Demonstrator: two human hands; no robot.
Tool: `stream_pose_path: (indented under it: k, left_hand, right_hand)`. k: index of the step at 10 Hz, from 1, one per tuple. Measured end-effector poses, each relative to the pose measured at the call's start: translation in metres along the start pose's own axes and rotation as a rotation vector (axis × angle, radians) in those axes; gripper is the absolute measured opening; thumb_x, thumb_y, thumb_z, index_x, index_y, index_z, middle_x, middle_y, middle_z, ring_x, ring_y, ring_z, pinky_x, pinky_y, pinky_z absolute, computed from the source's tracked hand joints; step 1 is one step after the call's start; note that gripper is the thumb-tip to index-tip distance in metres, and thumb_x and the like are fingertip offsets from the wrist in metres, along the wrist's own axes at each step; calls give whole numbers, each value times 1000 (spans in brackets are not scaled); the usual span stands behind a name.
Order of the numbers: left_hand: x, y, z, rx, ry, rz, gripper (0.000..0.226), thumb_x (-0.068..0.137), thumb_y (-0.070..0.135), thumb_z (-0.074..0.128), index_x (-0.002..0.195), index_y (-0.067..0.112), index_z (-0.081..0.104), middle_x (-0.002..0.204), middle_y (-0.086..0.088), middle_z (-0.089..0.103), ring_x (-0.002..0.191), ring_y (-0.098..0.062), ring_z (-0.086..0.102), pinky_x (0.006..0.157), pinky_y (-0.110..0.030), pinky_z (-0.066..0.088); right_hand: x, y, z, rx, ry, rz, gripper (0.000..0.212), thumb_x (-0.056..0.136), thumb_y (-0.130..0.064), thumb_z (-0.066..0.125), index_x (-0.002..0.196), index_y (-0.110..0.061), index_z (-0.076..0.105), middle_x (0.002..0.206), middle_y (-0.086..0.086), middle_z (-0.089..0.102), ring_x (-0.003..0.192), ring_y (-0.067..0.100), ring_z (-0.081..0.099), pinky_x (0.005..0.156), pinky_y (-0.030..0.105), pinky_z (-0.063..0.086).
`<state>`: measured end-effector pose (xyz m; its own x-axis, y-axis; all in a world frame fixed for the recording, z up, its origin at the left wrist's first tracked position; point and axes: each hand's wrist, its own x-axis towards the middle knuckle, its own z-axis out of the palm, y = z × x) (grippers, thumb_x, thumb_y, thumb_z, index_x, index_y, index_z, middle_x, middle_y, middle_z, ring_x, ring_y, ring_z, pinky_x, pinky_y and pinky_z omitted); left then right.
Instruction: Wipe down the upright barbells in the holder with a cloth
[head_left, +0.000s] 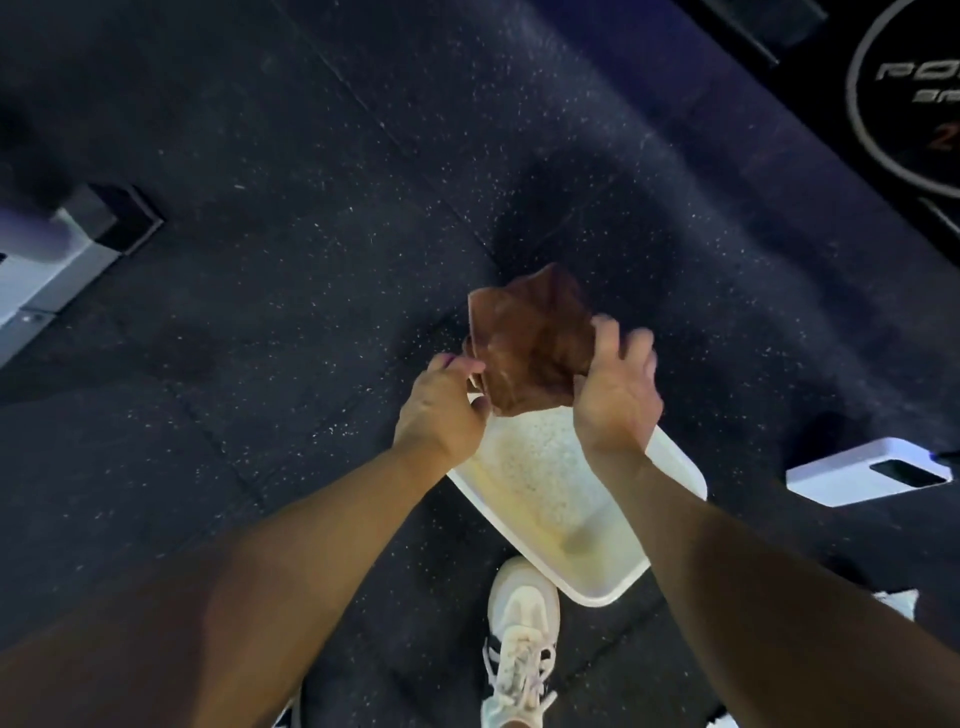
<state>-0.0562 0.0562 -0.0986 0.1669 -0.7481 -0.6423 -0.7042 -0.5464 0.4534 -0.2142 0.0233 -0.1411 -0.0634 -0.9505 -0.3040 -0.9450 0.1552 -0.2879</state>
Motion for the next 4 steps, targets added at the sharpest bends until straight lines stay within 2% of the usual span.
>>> stream_pose_path:
  k: [1, 2, 4]
  left_hand:
    - [-2, 2, -4, 5, 4, -5, 40, 90, 15, 59, 130, 17, 52, 126, -1, 46, 113, -22, 52, 100, -41, 44]
    - [-13, 5, -14, 46, 2, -22, 38, 91, 16, 57, 128, 19, 52, 128, 1, 44, 115, -22, 50, 100, -40, 43]
    - [-57, 22, -68, 31, 57, -58, 43, 94, 20, 54, 137, 19, 44, 138, 1, 38, 119, -22, 47, 98, -41, 44]
  right_hand:
    - [6, 7, -8, -237, -80, -336, 63, 86, -4, 59, 143, -21, 38, 143, 5, 34, 124, 26, 37, 96, 37, 40]
    - [13, 6, -25, -347, -302, -351, 69, 92, -6, 53, 151, -23, 22, 149, -2, 25, 132, 22, 31, 108, 35, 33]
    - [-10, -22, -88, -312, -421, -319, 65, 92, -7, 53, 148, -26, 27, 148, -1, 27, 132, 24, 31, 107, 38, 34]
